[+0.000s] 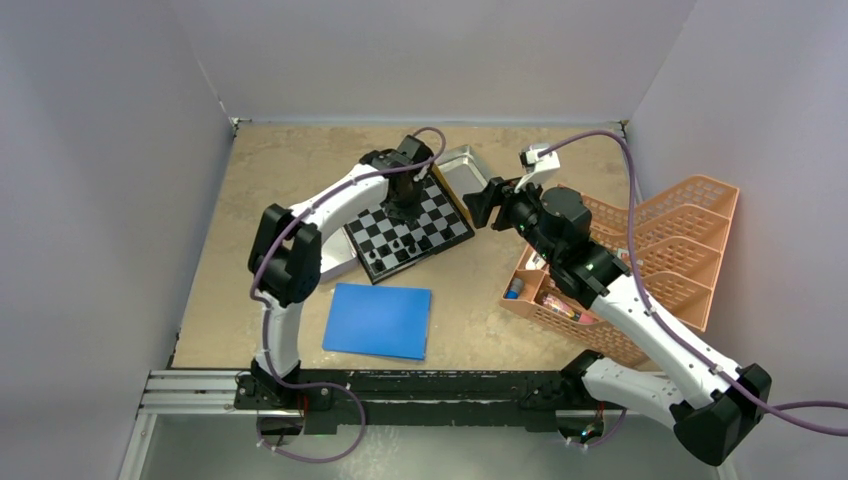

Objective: Set up the chess pieces on the board
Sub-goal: Place the chess piece on the chessboard, then pick up the chess piece from the storage box.

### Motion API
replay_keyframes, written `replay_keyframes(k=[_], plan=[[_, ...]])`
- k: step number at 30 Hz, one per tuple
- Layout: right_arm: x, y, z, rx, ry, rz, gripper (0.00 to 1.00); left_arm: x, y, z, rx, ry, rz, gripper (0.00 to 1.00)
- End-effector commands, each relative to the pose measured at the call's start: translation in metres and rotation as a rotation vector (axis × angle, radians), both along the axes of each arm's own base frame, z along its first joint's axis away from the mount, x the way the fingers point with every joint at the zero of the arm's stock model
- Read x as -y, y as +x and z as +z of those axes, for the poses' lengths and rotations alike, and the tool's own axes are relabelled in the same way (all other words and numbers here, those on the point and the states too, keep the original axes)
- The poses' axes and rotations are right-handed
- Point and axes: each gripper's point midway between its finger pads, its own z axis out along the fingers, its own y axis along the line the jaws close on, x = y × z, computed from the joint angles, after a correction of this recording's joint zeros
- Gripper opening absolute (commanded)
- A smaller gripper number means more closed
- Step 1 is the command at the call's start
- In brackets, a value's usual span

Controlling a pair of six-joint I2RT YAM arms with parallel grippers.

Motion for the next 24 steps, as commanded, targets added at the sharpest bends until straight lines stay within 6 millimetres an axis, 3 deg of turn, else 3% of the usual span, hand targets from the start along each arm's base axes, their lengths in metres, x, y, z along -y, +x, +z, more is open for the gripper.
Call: replay_keyframes(k=[1,6,17,24], plan=[[0.0,0.0,0.013,0.053,0.026,0.01,0.7,-0.01,0.013,0.05,0.128,-0.058,0.044,0.2],[0.0,-0.002,0.014,0.055,0.031,0.014,0.7,-0.046,0.021,0.061,0.145,-0.11,0.16,0.2],[0.003,-0.006,0.015,0.062,0.033,0.015,0.7,-0.15,0.018,0.068,0.134,-0.579,0.525,0.23],[0.002,-0.006,0.014,0.062,0.031,0.018,0.7,-0.177,0.017,0.051,0.124,-0.692,0.721,0.23]])
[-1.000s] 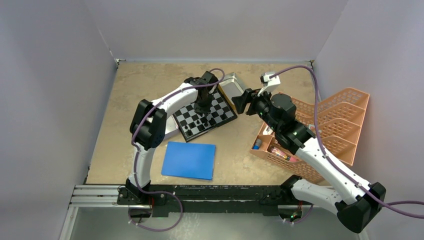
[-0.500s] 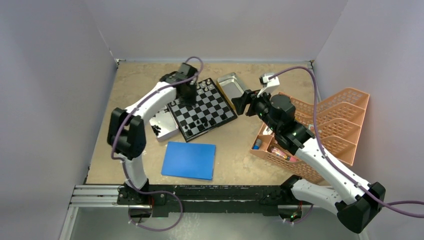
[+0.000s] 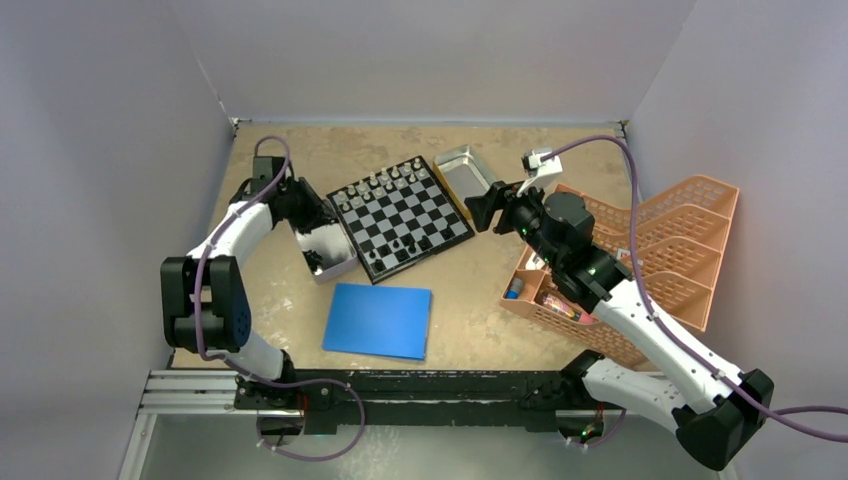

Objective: Set up the chess pieces on the board
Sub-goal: Pick up the chess piece from the storage box.

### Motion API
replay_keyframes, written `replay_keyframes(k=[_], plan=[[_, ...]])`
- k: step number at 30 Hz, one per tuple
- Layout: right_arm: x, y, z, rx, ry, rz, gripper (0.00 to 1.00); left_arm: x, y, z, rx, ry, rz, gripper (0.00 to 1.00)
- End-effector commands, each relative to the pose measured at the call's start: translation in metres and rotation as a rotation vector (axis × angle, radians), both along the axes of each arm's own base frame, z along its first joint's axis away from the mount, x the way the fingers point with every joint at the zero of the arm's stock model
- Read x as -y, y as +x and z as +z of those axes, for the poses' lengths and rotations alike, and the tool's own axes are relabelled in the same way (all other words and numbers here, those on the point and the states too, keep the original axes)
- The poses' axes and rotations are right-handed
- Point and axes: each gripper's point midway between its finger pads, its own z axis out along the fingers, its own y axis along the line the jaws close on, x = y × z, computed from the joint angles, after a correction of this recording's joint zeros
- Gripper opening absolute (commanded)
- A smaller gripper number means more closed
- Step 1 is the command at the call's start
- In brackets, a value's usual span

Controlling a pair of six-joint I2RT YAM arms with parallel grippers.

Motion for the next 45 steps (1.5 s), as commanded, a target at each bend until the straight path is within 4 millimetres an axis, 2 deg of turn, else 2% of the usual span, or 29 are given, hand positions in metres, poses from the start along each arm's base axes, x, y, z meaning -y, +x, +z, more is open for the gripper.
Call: replay_keyframes(k=[1,7,11,18,25,31,40,45], plan=[[-0.001,0.0,0.015,0.054,0.023,0.012,0.7,-0.002,0.016,0.013,0.07,-0.113,0.118,0.23],[0.0,0.001,0.013,0.049,0.014,0.005,0.7,-0.026,0.024,-0.011,0.025,-0.042,0.274,0.22],[0.0,0.002,0.013,0.051,0.014,0.002,0.7,-0.037,0.021,-0.027,-0.035,-0.039,0.393,0.18],[-0.002,0.004,0.013,0.047,0.012,0.006,0.7,-0.044,0.022,-0.033,-0.041,-0.1,0.552,0.19],[-0.002,0.006,0.012,0.047,0.009,-0.001,0.7,-0.04,0.033,-0.042,-0.084,-0.156,0.597,0.18],[-0.005,0.007,0.008,0.038,0.005,0.009,0.7,-0.04,0.036,-0.053,-0.108,-0.196,0.664,0.21],[-0.007,0.009,-0.003,0.026,-0.001,0.008,0.7,-0.04,0.038,-0.058,-0.121,-0.262,0.757,0.23],[-0.009,0.009,-0.008,0.009,-0.01,0.023,0.7,-0.032,0.037,-0.062,-0.145,-0.274,0.81,0.23]])
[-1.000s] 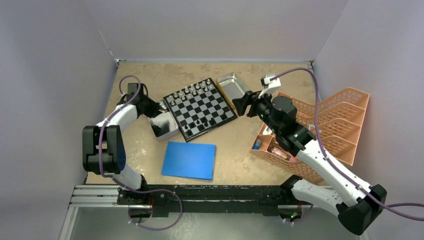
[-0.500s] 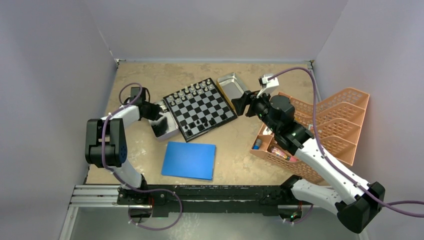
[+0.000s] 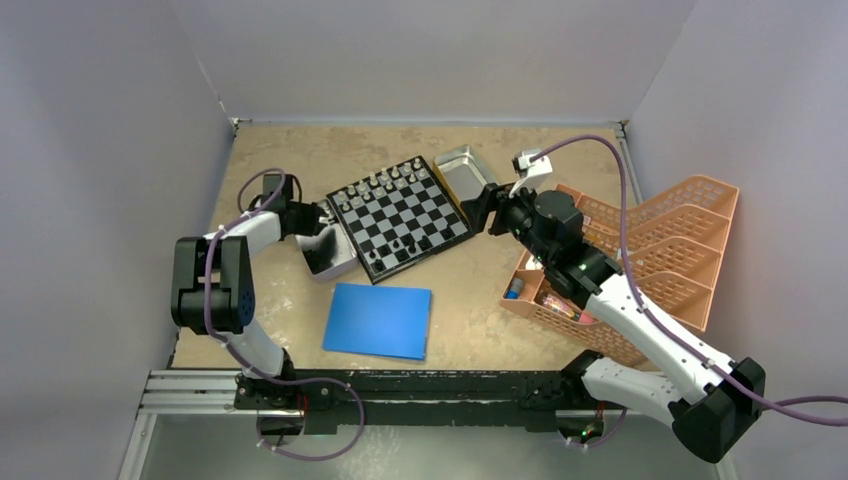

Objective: Set up the chess pieces on the board
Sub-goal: Pick up the chess piece from the storage box.

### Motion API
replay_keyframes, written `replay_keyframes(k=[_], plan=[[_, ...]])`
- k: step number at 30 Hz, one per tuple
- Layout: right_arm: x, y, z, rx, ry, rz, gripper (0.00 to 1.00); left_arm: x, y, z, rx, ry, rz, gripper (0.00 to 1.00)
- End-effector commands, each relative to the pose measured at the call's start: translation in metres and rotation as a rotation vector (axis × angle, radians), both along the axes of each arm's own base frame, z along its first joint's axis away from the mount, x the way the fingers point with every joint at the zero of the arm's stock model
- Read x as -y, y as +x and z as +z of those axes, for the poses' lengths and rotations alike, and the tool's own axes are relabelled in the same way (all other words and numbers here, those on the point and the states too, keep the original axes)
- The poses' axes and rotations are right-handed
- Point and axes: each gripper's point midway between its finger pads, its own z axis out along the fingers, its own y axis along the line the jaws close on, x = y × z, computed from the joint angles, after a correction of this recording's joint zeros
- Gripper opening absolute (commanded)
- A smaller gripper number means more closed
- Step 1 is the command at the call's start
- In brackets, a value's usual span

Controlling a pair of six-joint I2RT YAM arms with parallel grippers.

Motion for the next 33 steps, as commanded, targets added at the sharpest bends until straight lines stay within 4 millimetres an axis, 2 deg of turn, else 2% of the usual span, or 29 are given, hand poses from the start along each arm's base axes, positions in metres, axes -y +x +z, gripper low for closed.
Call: replay_keyframes(k=[1,6,16,33], plan=[[-0.004,0.002,0.01,0.036,0.018,0.019,0.7,0.001,0.006,-0.002,-0.011,-0.034,0.112,0.23],[-0.005,0.0,0.004,0.029,0.014,0.03,0.7,0.013,0.006,-0.008,-0.041,-0.054,0.132,0.24],[-0.006,-0.002,0.009,0.042,0.024,0.045,0.7,0.006,0.007,-0.012,-0.062,-0.005,0.199,0.29],[-0.007,-0.004,0.009,0.044,0.026,0.054,0.69,0.003,0.016,-0.008,-0.036,0.033,0.268,0.29]])
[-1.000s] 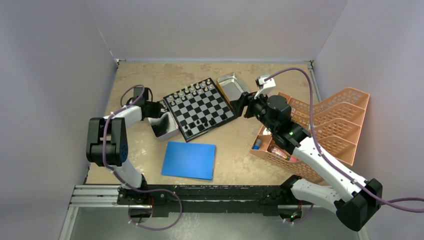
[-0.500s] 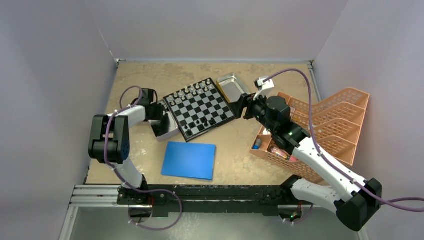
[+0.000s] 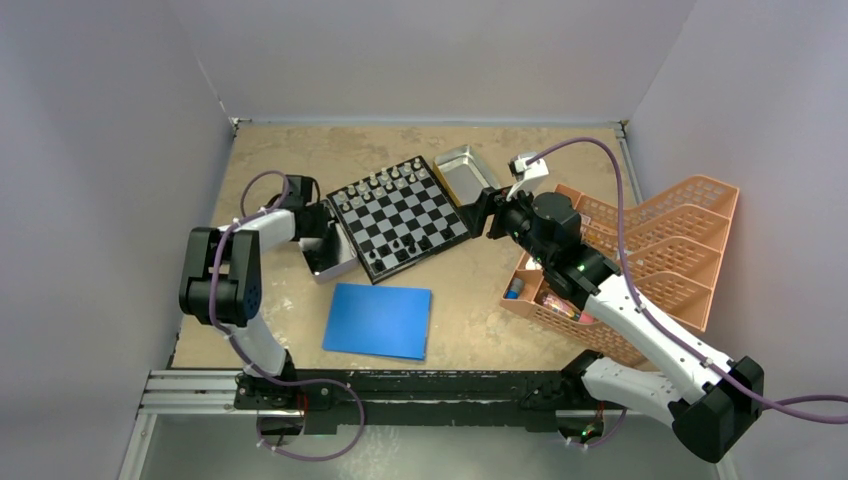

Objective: Set up the chess pieces on the board
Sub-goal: Pick up the chess piece from the storage box.

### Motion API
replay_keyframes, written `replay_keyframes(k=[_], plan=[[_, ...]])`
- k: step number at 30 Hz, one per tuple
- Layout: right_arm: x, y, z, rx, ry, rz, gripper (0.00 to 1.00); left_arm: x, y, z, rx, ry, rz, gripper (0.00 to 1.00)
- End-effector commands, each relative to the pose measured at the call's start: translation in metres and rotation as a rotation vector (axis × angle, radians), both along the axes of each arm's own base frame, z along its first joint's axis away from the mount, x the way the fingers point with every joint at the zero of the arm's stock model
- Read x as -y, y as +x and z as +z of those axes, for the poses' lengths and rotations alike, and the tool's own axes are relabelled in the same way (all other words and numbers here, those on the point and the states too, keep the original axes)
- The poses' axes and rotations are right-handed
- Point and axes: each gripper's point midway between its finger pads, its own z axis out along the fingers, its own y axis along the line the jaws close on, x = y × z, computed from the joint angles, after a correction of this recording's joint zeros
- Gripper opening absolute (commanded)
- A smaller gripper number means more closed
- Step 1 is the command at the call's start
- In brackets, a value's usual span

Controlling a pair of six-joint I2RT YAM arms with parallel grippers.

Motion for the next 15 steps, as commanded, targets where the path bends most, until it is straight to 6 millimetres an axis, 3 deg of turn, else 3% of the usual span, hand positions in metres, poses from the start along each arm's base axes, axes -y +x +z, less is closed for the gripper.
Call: replay_keyframes(k=[1,15], plan=[[-0.0006,0.0,0.0189,0.066,0.034,0.011,0.69,-0.0051,0.0134,0.0118,0.036,0.037,0.044,0.29],[-0.0007,0.0003,0.0171,0.065,0.033,0.011,0.69,-0.0038,0.0144,0.0029,0.019,0.018,0.062,0.29]])
